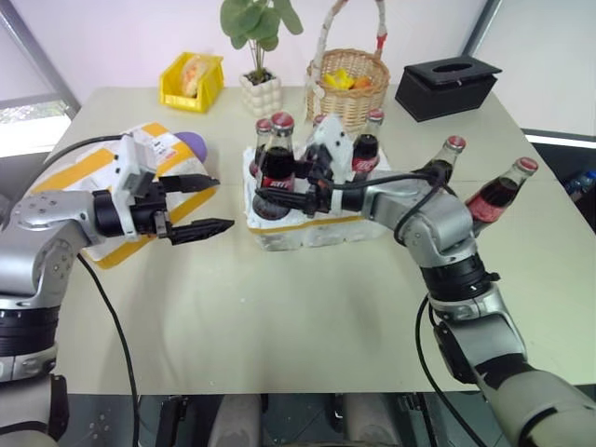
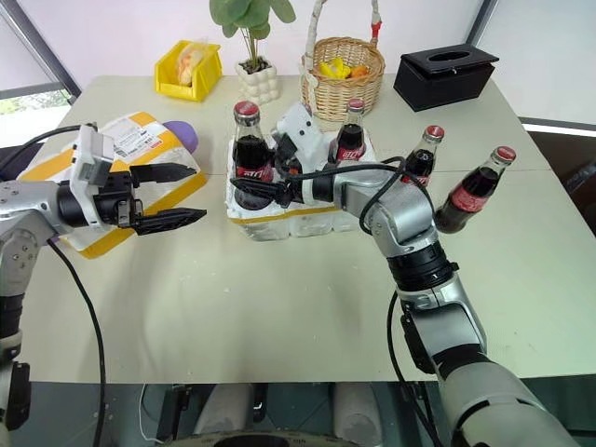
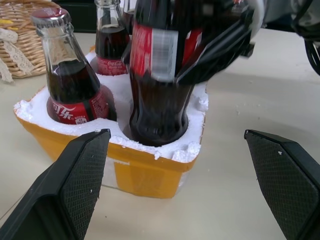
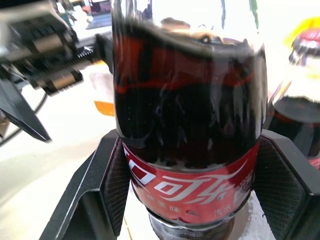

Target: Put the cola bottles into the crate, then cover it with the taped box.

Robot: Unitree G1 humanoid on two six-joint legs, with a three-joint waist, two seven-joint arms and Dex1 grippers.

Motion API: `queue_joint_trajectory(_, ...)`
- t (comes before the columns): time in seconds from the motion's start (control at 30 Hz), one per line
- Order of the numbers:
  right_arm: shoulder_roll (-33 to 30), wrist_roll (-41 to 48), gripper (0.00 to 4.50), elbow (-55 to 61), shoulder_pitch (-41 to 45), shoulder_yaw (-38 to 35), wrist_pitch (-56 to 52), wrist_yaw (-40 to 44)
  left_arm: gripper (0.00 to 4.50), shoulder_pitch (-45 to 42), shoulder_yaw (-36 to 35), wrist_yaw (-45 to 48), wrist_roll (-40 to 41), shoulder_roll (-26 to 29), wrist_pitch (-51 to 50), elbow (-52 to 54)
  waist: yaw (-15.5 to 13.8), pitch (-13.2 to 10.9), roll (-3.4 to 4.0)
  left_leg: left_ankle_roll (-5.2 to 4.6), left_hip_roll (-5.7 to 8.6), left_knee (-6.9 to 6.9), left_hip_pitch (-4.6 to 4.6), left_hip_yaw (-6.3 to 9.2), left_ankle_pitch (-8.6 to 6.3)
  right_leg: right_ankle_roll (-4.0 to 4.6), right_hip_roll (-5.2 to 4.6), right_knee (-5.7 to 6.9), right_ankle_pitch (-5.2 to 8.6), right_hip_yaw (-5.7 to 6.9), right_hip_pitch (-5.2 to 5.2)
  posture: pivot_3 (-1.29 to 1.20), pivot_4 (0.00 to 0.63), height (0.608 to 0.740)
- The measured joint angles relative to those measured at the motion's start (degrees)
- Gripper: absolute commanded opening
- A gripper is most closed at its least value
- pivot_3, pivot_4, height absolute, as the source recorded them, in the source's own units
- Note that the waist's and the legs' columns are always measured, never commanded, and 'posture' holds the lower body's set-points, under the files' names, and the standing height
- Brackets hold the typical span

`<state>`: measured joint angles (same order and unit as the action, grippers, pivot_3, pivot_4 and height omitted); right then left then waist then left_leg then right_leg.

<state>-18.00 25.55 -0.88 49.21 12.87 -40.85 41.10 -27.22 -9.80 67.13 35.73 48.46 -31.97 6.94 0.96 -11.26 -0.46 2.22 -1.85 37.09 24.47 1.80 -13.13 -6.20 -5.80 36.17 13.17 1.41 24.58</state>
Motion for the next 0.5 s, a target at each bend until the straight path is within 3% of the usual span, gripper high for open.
queue_joint_trajectory(0.13, 0.2, -3.6, 2.79, -2.9, -0.5, 2.5, 1.9, 0.4, 4.50, -0.2, 0.0, -0.2, 0.2, -0.4, 0.0, 0.0, 0.0, 0.0, 0.00, 0.00, 0.00, 0.00, 0.00, 0.00, 0.00, 0.00, 0.00, -0.01, 0.00, 0.00, 0.00, 0.00, 0.150, 0.740)
queue_joint_trajectory(0.2, 0.3, -5.3, 3.86, -3.7, -0.5, 3.0, 3.5, 1.0, 4.50, -0.2, 0.0, -0.1, 0.6, -0.5, 0.0, 0.0, 0.0, 0.0, -0.01, 0.00, 0.00, 0.00, -0.01, 0.00, 0.00, 0.00, 0.00, -0.01, 0.00, 0.00, -0.02, 0.00, 0.150, 0.740)
queue_joint_trajectory(0.27, 0.5, -6.5, 4.47, -4.3, -0.5, 3.1, 4.7, 1.3, 4.50, -0.2, 0.0, -0.2, 0.9, -0.6, 0.0, 0.0, 0.0, 0.0, -0.01, 0.01, 0.00, 0.01, -0.08, 0.00, 0.00, 0.00, 0.00, 0.00, 0.00, 0.00, -0.07, 0.00, 0.150, 0.740)
queue_joint_trajectory(0.5, 0.8, -7.2, 4.47, -3.6, -1.9, 2.1, 4.4, 1.5, 4.50, -0.8, 0.4, 0.0, 2.0, -2.6, -0.3, 1.2, -0.1, 0.0, -0.03, 0.19, -0.01, 0.05, -0.20, 0.04, 0.12, 0.09, 0.02, 0.01, -0.06, 0.00, -0.20, 0.00, 0.150, 0.740)
